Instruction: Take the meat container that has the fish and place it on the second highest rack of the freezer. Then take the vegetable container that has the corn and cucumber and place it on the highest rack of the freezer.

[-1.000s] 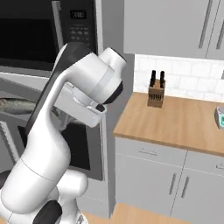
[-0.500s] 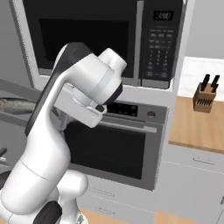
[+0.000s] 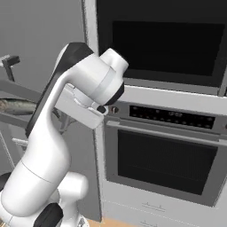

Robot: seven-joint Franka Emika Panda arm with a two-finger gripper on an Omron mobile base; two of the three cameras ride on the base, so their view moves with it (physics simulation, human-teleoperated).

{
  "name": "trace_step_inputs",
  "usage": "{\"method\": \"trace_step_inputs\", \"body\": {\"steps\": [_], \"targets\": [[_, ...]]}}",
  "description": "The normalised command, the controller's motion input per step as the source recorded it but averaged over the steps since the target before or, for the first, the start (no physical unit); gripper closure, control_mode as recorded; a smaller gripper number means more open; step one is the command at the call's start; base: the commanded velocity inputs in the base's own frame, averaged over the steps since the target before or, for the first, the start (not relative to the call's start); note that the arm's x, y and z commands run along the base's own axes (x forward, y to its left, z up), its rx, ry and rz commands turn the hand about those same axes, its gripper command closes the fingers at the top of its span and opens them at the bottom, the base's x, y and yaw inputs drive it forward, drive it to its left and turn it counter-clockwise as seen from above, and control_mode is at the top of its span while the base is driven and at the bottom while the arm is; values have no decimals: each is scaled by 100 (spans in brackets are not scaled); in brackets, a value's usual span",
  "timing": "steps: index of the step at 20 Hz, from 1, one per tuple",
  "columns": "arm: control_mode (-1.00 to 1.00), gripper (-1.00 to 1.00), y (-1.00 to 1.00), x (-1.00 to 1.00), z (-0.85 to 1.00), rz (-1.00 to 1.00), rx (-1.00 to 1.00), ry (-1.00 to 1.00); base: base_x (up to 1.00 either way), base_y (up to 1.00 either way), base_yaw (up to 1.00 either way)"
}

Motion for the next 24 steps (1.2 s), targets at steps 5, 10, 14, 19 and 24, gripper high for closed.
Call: {"method": "trace_step_inputs", "body": {"steps": [5, 10, 14, 19, 24], "targets": [[100, 100, 0, 0, 0, 0, 0, 0, 0, 92, 0], [100, 100, 0, 0, 0, 0, 0, 0, 0, 70, 0], [100, 100, 0, 0, 0, 0, 0, 0, 20, 51, 0], [100, 100, 0, 0, 0, 0, 0, 0, 23, 55, 0], [100, 100, 0, 0, 0, 0, 0, 0, 31, 41, 0]]}}
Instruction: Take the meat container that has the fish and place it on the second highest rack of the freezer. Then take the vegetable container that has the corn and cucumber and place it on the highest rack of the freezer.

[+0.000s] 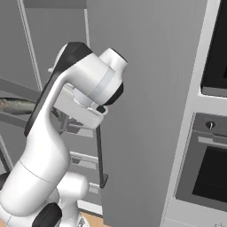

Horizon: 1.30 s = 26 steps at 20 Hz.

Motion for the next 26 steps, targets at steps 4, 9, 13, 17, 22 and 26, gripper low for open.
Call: {"method": "trace_step_inputs", "body": {"steps": [4, 9, 13, 17, 22, 26], "targets": [[100, 100, 0, 0, 0, 0, 0, 0, 48, 25, 0], [-100, 100, 17, 14, 0, -3, -6, 0, 16, 6, -1], [-100, 100, 52, -37, 0, -19, -4, 0, 0, 0, 0], [-100, 100, 31, -64, -3, -39, -2, 4, 0, 0, 0], [-100, 100, 29, -21, -28, -75, -1, 1, 0, 0, 0], [-100, 100, 41, -1, -49, -81, 0, 4, 0, 0, 0]]}}
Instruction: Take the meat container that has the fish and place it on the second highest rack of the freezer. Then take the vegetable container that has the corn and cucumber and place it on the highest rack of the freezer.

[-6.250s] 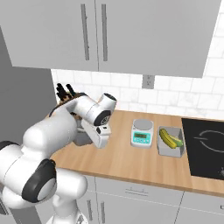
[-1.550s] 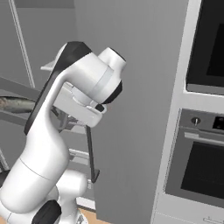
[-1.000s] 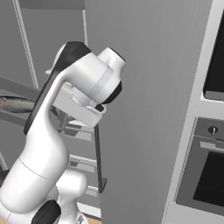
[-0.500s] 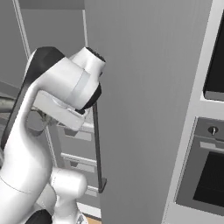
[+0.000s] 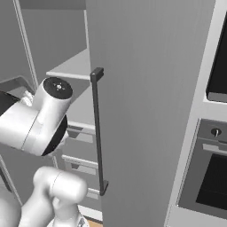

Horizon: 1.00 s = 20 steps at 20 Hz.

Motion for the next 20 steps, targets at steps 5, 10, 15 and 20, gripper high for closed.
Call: {"method": "trace_step_inputs", "body": {"steps": [5, 10, 15, 20], "targets": [[-100, 100, 61, 0, -60, -76, 0, 1, 0, 0, 0], [-100, 100, 44, 26, -35, -63, 0, 3, 0, 0, 0], [-100, 100, 2, 60, -1, -22, 1, 10, 0, 0, 0], [-100, 100, 3, 66, -16, -3, 0, 11, 0, 0, 0]]}}
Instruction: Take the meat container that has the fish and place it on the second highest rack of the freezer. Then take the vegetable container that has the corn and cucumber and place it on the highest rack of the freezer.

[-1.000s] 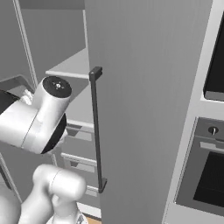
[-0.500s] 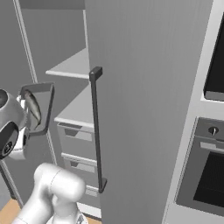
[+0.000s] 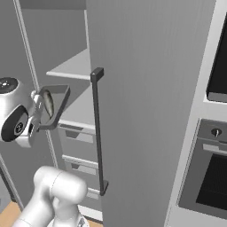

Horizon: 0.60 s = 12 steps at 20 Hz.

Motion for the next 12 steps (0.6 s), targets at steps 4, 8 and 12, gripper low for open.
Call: {"method": "trace_step_inputs", "body": {"steps": [4, 8, 12], "targets": [[-100, 100, 13, 85, -23, 0, 0, 11, 0, 0, 0], [-100, 100, 18, 73, -40, -1, 0, 6, 0, 0, 0], [-100, 100, 11, 58, -57, -6, 0, 0, 0, 0, 0]]}}
